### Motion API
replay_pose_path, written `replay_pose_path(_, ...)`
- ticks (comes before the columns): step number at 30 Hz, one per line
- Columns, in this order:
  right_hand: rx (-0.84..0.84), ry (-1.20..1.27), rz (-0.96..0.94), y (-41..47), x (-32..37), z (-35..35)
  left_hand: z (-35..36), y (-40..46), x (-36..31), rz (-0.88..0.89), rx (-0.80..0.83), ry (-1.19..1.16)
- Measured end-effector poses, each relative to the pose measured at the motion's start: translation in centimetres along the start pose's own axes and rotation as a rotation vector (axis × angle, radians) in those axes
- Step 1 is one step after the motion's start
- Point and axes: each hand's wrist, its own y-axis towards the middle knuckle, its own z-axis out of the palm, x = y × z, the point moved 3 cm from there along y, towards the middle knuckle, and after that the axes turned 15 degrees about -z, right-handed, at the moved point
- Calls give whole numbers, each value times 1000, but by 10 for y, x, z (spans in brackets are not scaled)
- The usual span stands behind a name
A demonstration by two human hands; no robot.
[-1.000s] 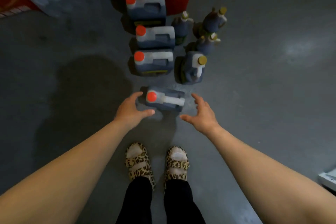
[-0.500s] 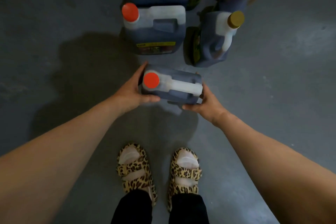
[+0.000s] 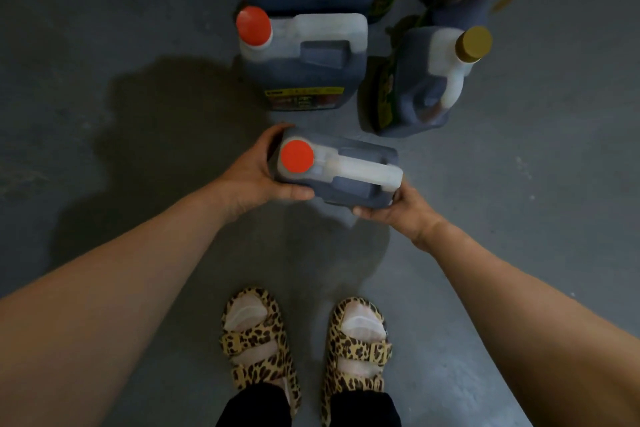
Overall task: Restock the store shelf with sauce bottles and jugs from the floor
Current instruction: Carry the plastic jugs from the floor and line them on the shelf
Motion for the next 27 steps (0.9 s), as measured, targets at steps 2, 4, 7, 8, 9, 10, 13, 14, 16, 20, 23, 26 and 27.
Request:
replay_pose_path(2,-22,27,9,2,-1,-2,0,0,-6,5,-2,-1)
replay_pose_path(4,-17,57,18,2,0,-1,1,0,-12,9,-2,-20)
replay_pose_path(7,-5,102,41,-2,-2,0,2,-3,-15,-30,18,-86)
replay_pose_path(8,4,121,47,-7,0,2,3,-6,-14,-54,28,-111)
replay_pose_path(9,21,135,51,-12,0,4,3,-10,-13,-79,33,-127)
replay_pose_path(10,36,138,55,-17,0,6,4,-16,-10,-102,30,-139)
replay_pose_path(13,88,148,101,-36,-2,15,7,-33,1,-171,30,-158)
replay_pose_path(14,108,146,121,-43,0,18,7,-40,4,-195,35,-165)
replay_pose_path(16,129,148,149,-57,6,25,5,-53,6,-261,38,-188)
replay_pose_path(20,146,168,194,-87,34,38,-3,-92,-5,-349,-15,-205)
replay_pose_path(23,150,189,222,-107,68,47,-12,-126,-18,-389,-68,-239)
replay_pose_path(26,145,206,240,-125,110,57,-25,-164,-35,-427,-115,-306)
replay_pose_path(27,139,207,250,-132,123,59,-28,-178,-43,-435,-125,-330)
